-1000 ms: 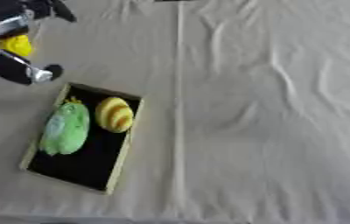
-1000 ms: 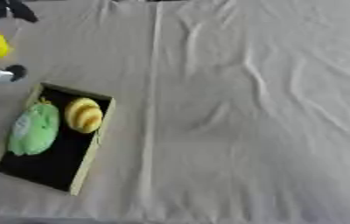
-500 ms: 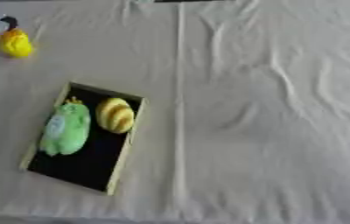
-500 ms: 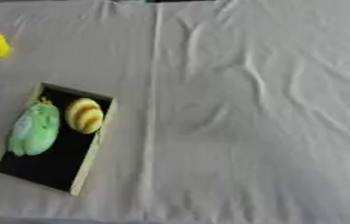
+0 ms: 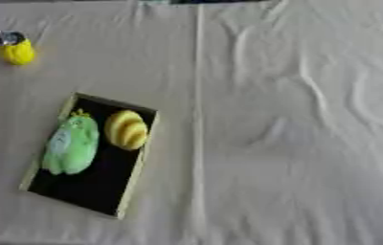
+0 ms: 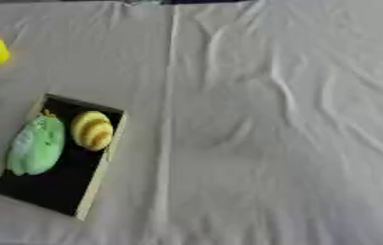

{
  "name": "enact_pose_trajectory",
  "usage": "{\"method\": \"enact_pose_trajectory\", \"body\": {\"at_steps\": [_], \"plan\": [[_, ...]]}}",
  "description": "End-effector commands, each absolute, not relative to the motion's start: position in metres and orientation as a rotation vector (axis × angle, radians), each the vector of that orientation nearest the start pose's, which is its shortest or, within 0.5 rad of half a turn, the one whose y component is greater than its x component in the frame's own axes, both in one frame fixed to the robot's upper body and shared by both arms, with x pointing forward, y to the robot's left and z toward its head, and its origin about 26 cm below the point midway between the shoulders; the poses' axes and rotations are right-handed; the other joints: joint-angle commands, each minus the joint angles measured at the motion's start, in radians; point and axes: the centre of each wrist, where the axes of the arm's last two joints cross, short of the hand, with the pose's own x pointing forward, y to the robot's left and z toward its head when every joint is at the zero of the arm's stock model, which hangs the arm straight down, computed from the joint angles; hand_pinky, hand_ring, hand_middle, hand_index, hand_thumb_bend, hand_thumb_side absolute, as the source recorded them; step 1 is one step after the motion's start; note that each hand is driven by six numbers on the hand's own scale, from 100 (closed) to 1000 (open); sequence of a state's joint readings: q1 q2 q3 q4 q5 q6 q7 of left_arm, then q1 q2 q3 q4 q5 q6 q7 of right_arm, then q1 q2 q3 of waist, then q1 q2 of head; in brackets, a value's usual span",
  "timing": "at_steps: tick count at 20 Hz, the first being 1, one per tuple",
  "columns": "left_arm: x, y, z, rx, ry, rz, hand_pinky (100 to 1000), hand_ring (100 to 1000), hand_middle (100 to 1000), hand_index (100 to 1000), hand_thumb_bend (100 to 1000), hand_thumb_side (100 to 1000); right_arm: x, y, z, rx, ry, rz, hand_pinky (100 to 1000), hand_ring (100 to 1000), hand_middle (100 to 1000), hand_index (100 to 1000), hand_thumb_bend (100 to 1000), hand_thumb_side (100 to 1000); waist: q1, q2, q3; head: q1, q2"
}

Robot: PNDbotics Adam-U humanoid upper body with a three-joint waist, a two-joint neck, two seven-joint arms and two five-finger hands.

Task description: Pick up objects on the table and place them in the box.

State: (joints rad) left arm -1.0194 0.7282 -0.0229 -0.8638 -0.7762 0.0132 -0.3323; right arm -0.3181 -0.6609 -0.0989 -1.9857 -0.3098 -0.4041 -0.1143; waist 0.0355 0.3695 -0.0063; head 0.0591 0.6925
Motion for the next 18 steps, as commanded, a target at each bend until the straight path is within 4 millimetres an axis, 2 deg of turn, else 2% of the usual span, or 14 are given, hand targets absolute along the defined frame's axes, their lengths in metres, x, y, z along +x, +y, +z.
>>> {"method": "enact_pose_trajectory", "body": {"at_steps": [1, 9, 18], "plan": [[0.458, 0.414, 0.298, 1.178, -1.3, -0.948, 916, 890, 840, 920, 505, 122, 0.29, -0.327, 0.268, 0.179, 3.476, -0.537, 988, 837, 658, 843, 100, 525, 0.003, -0.014, -0.005, 0.01, -0.019], [0.463, 0.424, 0.294, 1.265, -1.203, -0.854, 919, 896, 849, 918, 499, 100, 0.291, -0.325, 0.268, 0.173, 3.481, -0.56, 992, 836, 653, 843, 100, 525, 0.022, 0.011, -0.032, 0.054, -0.042], [0.459, 0.444, 0.283, 1.273, -1.091, -0.777, 918, 897, 853, 920, 500, 100, 0.291, -0.325, 0.268, 0.169, 3.49, -0.563, 995, 836, 648, 842, 100, 524, 0.034, 0.026, -0.044, 0.071, -0.057]]}}
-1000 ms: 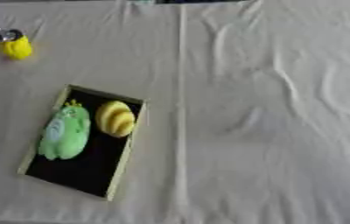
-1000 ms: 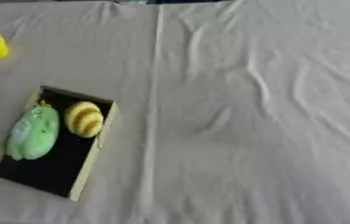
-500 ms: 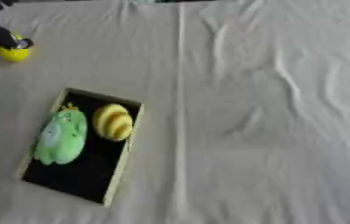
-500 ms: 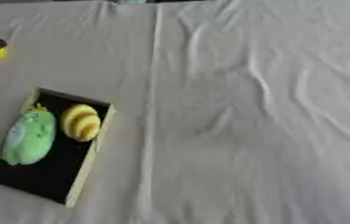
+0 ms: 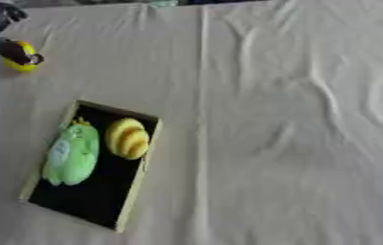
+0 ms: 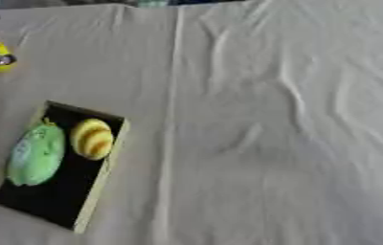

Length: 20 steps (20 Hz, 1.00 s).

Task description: Pick up objects on the table and place them in the box.

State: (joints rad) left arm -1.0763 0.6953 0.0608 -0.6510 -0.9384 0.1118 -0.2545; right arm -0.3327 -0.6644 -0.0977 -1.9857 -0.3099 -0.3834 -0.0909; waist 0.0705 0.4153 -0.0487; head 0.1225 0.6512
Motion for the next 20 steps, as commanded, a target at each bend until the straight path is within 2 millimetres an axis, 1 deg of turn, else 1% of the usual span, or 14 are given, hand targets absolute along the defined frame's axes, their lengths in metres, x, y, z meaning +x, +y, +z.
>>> {"method": "enact_pose_trajectory", "body": {"at_steps": [1, 2, 3, 5, 8, 10, 11, 12, 13, 14, 15, 16, 18, 20], "plan": [[0.459, 0.445, 0.282, 1.273, -1.085, -0.766, 917, 897, 853, 920, 490, 100, 0.291, -0.324, 0.268, 0.167, 3.49, -0.563, 996, 836, 648, 842, 100, 524, -0.001, -0.019, -0.002, 0.009, -0.017], [0.459, 0.446, 0.28, 1.273, -1.08, -0.753, 916, 896, 852, 919, 482, 100, 0.291, -0.324, 0.268, 0.165, 3.491, -0.564, 996, 836, 648, 842, 100, 524, 0.0, -0.018, -0.004, 0.01, -0.018], [0.46, 0.446, 0.279, 1.273, -1.076, -0.74, 913, 893, 850, 917, 449, 100, 0.291, -0.324, 0.268, 0.163, 3.491, -0.563, 996, 836, 647, 843, 100, 524, 0.001, -0.017, -0.005, 0.012, -0.019], [0.46, 0.447, 0.275, 1.27, -1.067, -0.724, 906, 888, 843, 911, 419, 100, 0.291, -0.324, 0.267, 0.162, 3.495, -0.559, 997, 836, 646, 843, 100, 523, 0.001, -0.015, -0.009, 0.014, -0.02], [0.461, 0.447, 0.27, 1.254, -1.044, -0.73, 892, 877, 828, 898, 384, 100, 0.291, -0.324, 0.267, 0.163, 3.498, -0.551, 997, 836, 646, 843, 100, 523, 0.003, -0.013, -0.013, 0.016, -0.019], [0.462, 0.446, 0.269, 1.245, -1.026, -0.74, 857, 838, 774, 858, 317, 100, 0.291, -0.324, 0.267, 0.162, 3.502, -0.544, 998, 836, 646, 843, 100, 523, 0.004, -0.013, -0.014, 0.017, -0.019], [0.462, 0.446, 0.268, 1.246, -1.017, -0.744, 810, 786, 719, 815, 237, 100, 0.291, -0.324, 0.267, 0.161, 3.504, -0.542, 998, 836, 646, 843, 100, 523, 0.004, -0.013, -0.015, 0.017, -0.018], [0.462, 0.446, 0.269, 1.251, -1.009, -0.743, 793, 767, 695, 797, 213, 100, 0.291, -0.324, 0.267, 0.162, 3.506, -0.541, 998, 836, 646, 843, 100, 523, 0.005, -0.013, -0.016, 0.017, -0.017], [0.462, 0.446, 0.269, 1.261, -1.002, -0.743, 740, 699, 601, 717, 146, 100, 0.291, -0.324, 0.266, 0.163, 3.507, -0.54, 998, 836, 645, 843, 100, 523, 0.005, -0.014, -0.016, 0.017, -0.015], [0.462, 0.446, 0.27, 1.283, -0.996, -0.743, 714, 668, 563, 676, 117, 100, 0.291, -0.324, 0.266, 0.164, 3.508, -0.538, 998, 836, 645, 843, 100, 523, 0.006, -0.015, -0.016, 0.017, -0.014], [0.462, 0.446, 0.27, 1.312, -0.991, -0.74, 667, 614, 495, 598, 112, 100, 0.291, -0.324, 0.266, 0.164, 3.509, -0.535, 999, 836, 645, 843, 100, 523, 0.006, -0.016, -0.016, 0.017, -0.013], [0.462, 0.445, 0.271, 1.347, -0.993, -0.736, 643, 595, 466, 558, 129, 100, 0.291, -0.324, 0.266, 0.162, 3.511, -0.531, 999, 836, 645, 843, 100, 523, 0.005, -0.017, -0.016, 0.016, -0.011], [0.462, 0.442, 0.273, 1.39, -1.018, -0.744, 626, 580, 452, 532, 145, 100, 0.291, -0.324, 0.266, 0.156, 3.516, -0.529, 999, 836, 645, 842, 100, 523, 0.004, -0.019, -0.016, 0.014, -0.007], [0.458, 0.438, 0.284, 1.418, -1.09, -0.804, 618, 570, 450, 527, 151, 100, 0.291, -0.325, 0.265, 0.16, 3.517, -0.531, 998, 836, 645, 842, 100, 523, 0.002, -0.023, -0.012, 0.011, -0.001]]}}
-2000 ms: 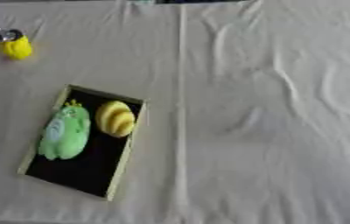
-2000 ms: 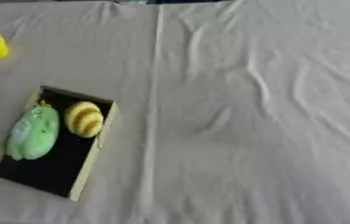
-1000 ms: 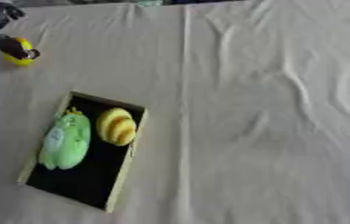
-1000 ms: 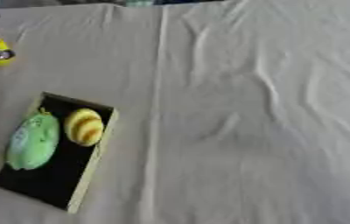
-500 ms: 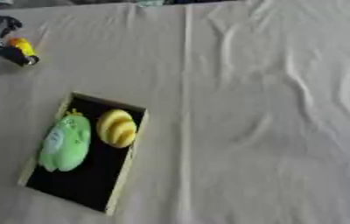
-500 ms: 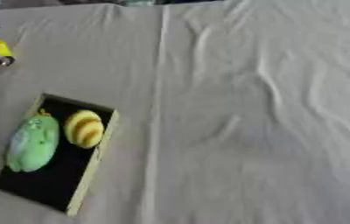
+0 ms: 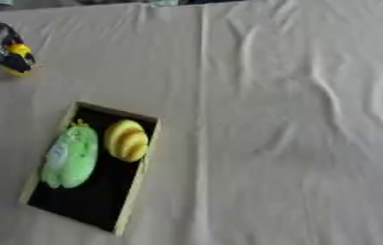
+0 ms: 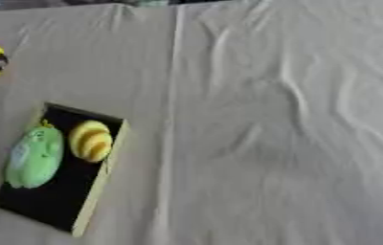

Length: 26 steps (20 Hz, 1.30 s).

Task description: Pick up objects on the table and place them in the box.

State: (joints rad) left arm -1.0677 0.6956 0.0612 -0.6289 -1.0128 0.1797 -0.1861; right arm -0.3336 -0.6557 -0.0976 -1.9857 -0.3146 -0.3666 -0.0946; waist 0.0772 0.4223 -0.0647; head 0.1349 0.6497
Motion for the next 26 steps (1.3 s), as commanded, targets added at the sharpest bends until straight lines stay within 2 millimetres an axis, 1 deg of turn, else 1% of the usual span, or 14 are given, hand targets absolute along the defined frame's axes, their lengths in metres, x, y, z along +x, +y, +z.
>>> {"method": "enact_pose_trajectory", "body": {"at_steps": [1, 3, 6, 8, 11, 15, 17, 21, 23, 24, 26], "plan": [[0.453, 0.435, 0.292, 1.432, -1.137, -0.847, 616, 567, 450, 527, 144, 100, 0.291, -0.326, 0.265, 0.164, 3.517, -0.531, 998, 836, 645, 842, 100, 523, -0.005, -0.032, 0.007, -0.003, 0.003], [0.443, 0.424, 0.311, 1.454, -1.242, -0.94, 616, 561, 446, 522, 136, 100, 0.291, -0.326, 0.265, 0.166, 3.518, -0.53, 998, 836, 646, 843, 100, 523, -0.007, -0.038, 0.014, -0.011, 0.009], [0.429, 0.397, 0.333, 1.42, -1.389, -1.072, 611, 555, 442, 517, 121, 100, 0.291, -0.325, 0.265, 0.154, 3.521, -0.527, 997, 836, 647, 843, 100, 523, -0.011, -0.048, 0.025, -0.027, 0.019], [0.419, 0.378, 0.344, 1.391, -1.468, -1.148, 613, 557, 441, 516, 127, 100, 0.291, -0.325, 0.265, 0.146, 3.523, -0.525, 997, 836, 648, 843, 100, 523, -0.013, -0.056, 0.031, -0.034, 0.027], [0.401, 0.354, 0.353, 1.364, -1.546, -1.255, 614, 559, 443, 516, 137, 100, 0.291, -0.325, 0.266, 0.138, 3.523, -0.523, 996, 837, 649, 844, 100, 523, -0.015, -0.067, 0.036, -0.04, 0.033], [0.373, 0.328, 0.352, 1.332, -1.621, -1.405, 618, 563, 447, 520, 151, 100, 0.291, -0.325, 0.266, 0.128, 3.527, -0.515, 996, 837, 650, 844, 100, 523, -0.014, -0.079, 0.042, -0.051, 0.04], [0.357, 0.315, 0.347, 1.301, -1.659, -1.475, 617, 564, 447, 519, 140, 100, 0.291, -0.324, 0.266, 0.122, 3.529, -0.515, 996, 836, 650, 844, 100, 523, -0.014, -0.084, 0.044, -0.057, 0.043], [0.325, 0.291, 0.331, 1.154, -1.728, -1.605, 616, 565, 453, 524, 125, 100, 0.291, -0.324, 0.266, 0.112, 3.531, -0.51, 996, 836, 650, 844, 100, 523, -0.014, -0.089, 0.045, -0.07, 0.048], [0.313, 0.283, 0.322, 1.054, -1.727, -1.656, 617, 571, 464, 540, 224, 100, 0.291, -0.324, 0.266, 0.11, 3.533, -0.505, 996, 836, 651, 844, 100, 524, -0.015, -0.092, 0.047, -0.076, 0.053], [0.309, 0.279, 0.318, 1.002, -1.717, -1.678, 617, 572, 468, 545, 250, 100, 0.291, -0.324, 0.266, 0.106, 3.534, -0.503, 996, 836, 651, 844, 100, 524, -0.015, -0.094, 0.048, -0.077, 0.054], [0.303, 0.275, 0.311, 0.923, -1.699, -1.708, 617, 573, 474, 553, 272, 100, 0.292, -0.323, 0.266, 0.099, 3.536, -0.5, 996, 836, 651, 844, 100, 524, -0.016, -0.096, 0.049, -0.08, 0.055]]}}
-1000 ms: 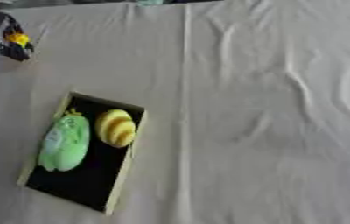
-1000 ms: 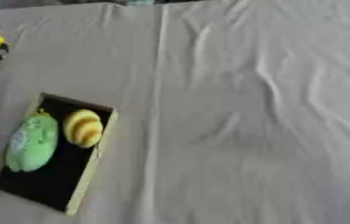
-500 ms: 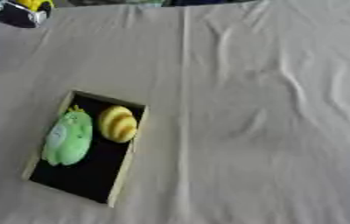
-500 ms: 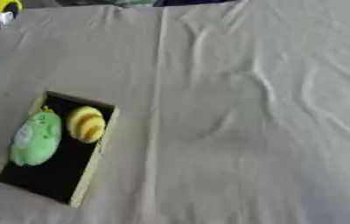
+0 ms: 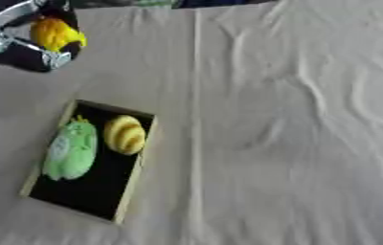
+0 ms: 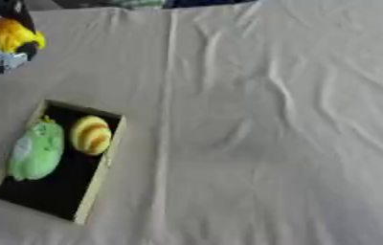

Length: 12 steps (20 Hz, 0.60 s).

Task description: Pick up objects on the table and place them in the box.

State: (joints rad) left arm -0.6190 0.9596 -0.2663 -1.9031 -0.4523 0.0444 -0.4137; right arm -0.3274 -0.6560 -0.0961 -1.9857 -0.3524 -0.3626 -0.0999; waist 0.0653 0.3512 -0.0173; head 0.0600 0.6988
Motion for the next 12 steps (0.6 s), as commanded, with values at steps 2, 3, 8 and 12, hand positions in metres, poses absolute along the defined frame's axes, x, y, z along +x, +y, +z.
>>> {"method": "enact_pose_trajectory", "body": {"at_steps": [2, 3, 8, 12], "plan": [[0.298, 0.273, 0.306, 0.867, -1.672, -1.732, 621, 575, 486, 569, 300, 100, 0.291, -0.323, 0.266, 0.098, 3.538, -0.499, 996, 836, 651, 845, 100, 524, -0.006, -0.025, 0.002, -0.008, 0.009], [0.297, 0.273, 0.304, 0.849, -1.657, -1.742, 621, 576, 488, 571, 303, 100, 0.291, -0.323, 0.265, 0.098, 3.538, -0.499, 996, 836, 651, 845, 100, 524, -0.006, -0.026, 0.002, -0.008, 0.011], [0.296, 0.274, 0.291, 0.775, -1.605, -1.764, 622, 578, 505, 593, 302, 100, 0.291, -0.323, 0.264, 0.094, 3.543, -0.497, 997, 836, 650, 844, 100, 524, -0.008, -0.026, 0.002, -0.009, 0.017], [0.296, 0.274, 0.279, 0.706, -1.582, -1.757, 622, 581, 513, 603, 235, 100, 0.292, -0.323, 0.263, 0.091, 3.548, -0.495, 998, 836, 649, 844, 100, 524, -0.01, -0.026, 0.0, -0.007, 0.021]]}}
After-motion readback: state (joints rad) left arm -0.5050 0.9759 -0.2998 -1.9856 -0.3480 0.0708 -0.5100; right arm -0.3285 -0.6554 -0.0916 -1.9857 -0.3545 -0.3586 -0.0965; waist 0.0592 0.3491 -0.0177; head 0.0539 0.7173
